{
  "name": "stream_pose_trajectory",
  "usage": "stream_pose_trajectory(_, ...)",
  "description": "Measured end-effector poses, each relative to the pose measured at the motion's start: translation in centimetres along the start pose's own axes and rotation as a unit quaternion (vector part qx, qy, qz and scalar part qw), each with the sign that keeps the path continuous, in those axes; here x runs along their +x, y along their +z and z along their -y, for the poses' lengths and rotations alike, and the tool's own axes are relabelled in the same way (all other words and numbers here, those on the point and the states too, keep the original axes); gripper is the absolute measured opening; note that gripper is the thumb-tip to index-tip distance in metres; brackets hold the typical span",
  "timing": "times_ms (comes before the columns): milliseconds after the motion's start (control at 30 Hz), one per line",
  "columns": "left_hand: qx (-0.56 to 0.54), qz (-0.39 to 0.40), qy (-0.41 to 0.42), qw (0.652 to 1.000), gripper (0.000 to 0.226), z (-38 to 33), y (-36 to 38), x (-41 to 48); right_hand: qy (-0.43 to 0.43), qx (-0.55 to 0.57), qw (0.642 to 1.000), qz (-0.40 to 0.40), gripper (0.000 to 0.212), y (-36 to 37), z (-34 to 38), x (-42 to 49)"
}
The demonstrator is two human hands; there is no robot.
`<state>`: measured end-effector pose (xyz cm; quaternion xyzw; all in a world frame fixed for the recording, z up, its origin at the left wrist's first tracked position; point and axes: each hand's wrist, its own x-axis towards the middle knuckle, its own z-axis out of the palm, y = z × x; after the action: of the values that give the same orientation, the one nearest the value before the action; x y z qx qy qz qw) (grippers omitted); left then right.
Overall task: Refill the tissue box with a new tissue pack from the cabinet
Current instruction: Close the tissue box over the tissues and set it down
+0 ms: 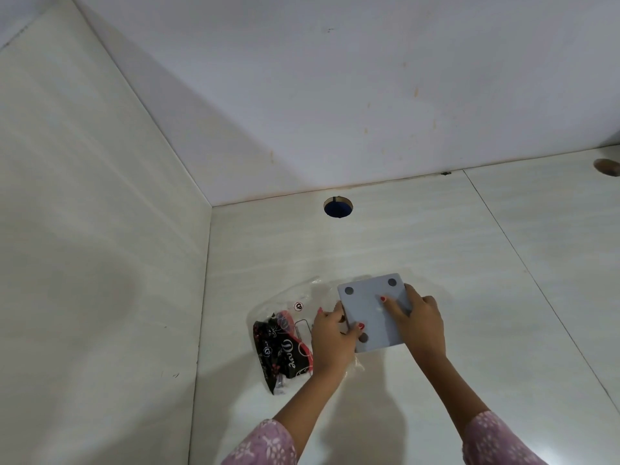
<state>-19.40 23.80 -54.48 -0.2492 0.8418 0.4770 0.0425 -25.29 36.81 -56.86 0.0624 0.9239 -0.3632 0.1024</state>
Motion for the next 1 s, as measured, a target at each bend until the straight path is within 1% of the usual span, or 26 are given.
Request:
stream_pose_trajectory(67, -0.03, -0.015, -0.008, 0.999, 0.018, -0.3, -0.3, 0.0, 0.014, 0.004, 1.0, -0.007, 0.05, 0.1, 0.0, 0.3)
stream_pose_trajectory(133, -0.052, -0.018, -0.024, 0.998, 0.013, -0.2, -0.2, 0.1, 0.024, -0.008, 1.0, -0.016, 0.052, 0.2, 0.0, 0.4)
stream_pose_trajectory(233, -0.09, -0.008, -0.058, 0.994, 0.014, -0.3, -0.4, 0.6, 0.028, -0.014, 0.999, -0.029, 0.053, 0.4, 0.1, 0.5)
stream_pose_trajectory(300, -0.118, -0.002, -0.102, 0.988, 0.017, -0.4, -0.6, 1.2, 0.028, -0.006, 0.999, -0.037, 0.053, 0.5, 0.1, 0.6)
stream_pose_trajectory(367, -0.12, -0.006, -0.12, 0.986, 0.018, -0.7, -0.6, 1.2, 0.032, 0.009, 0.999, -0.032, 0.055, 0.6, -0.1, 0.6)
stream_pose_trajectory(433, -0.115, -0.017, -0.11, 0.987, 0.017, -0.8, -0.6, 1.1, 0.046, 0.033, 0.998, -0.01, 0.057, 0.5, 0.0, 0.8)
stream_pose_trajectory(500, -0.107, -0.027, -0.099, 0.989, 0.018, -0.8, -0.6, 0.8, 0.067, 0.049, 0.996, 0.038, 0.058, 0.2, 0.2, 1.1)
stream_pose_trajectory(567, -0.069, -0.034, -0.076, 0.994, 0.018, -0.9, -0.6, 0.7, 0.066, 0.055, 0.993, 0.085, 0.048, -0.2, 0.3, 1.3)
stream_pose_trajectory(600, -0.054, -0.032, -0.063, 0.996, 0.016, -0.9, -0.7, 0.6, 0.058, 0.058, 0.992, 0.096, 0.043, -0.4, 0.4, 1.4)
stream_pose_trajectory(633, -0.042, -0.026, -0.056, 0.997, 0.013, -1.0, -0.8, 0.6, 0.051, 0.064, 0.992, 0.097, 0.041, -0.5, 0.4, 1.3)
stream_pose_trajectory(667, -0.031, -0.02, -0.055, 0.998, 0.012, -1.1, -0.9, 0.6, 0.043, 0.071, 0.992, 0.095, 0.043, -0.6, 0.4, 1.2)
stream_pose_trajectory(767, -0.033, -0.009, -0.064, 0.997, 0.004, -1.2, -1.3, 0.8, 0.032, 0.106, 0.99, 0.09, 0.064, -0.3, 0.2, 0.9)
stream_pose_trajectory(867, -0.043, 0.007, -0.051, 0.998, 0.019, -1.2, -1.5, 1.1, 0.051, 0.145, 0.985, 0.079, 0.079, 0.1, -0.5, 1.2)
stream_pose_trajectory(933, -0.019, 0.019, -0.031, 0.999, 0.03, -1.1, -1.5, 1.4, 0.065, 0.151, 0.983, 0.077, 0.078, 0.3, -0.7, 1.4)
stream_pose_trajectory(1000, -0.01, 0.011, -0.039, 0.999, 0.028, -1.1, -1.4, 1.9, 0.06, 0.147, 0.985, 0.073, 0.069, 0.3, -0.3, 1.3)
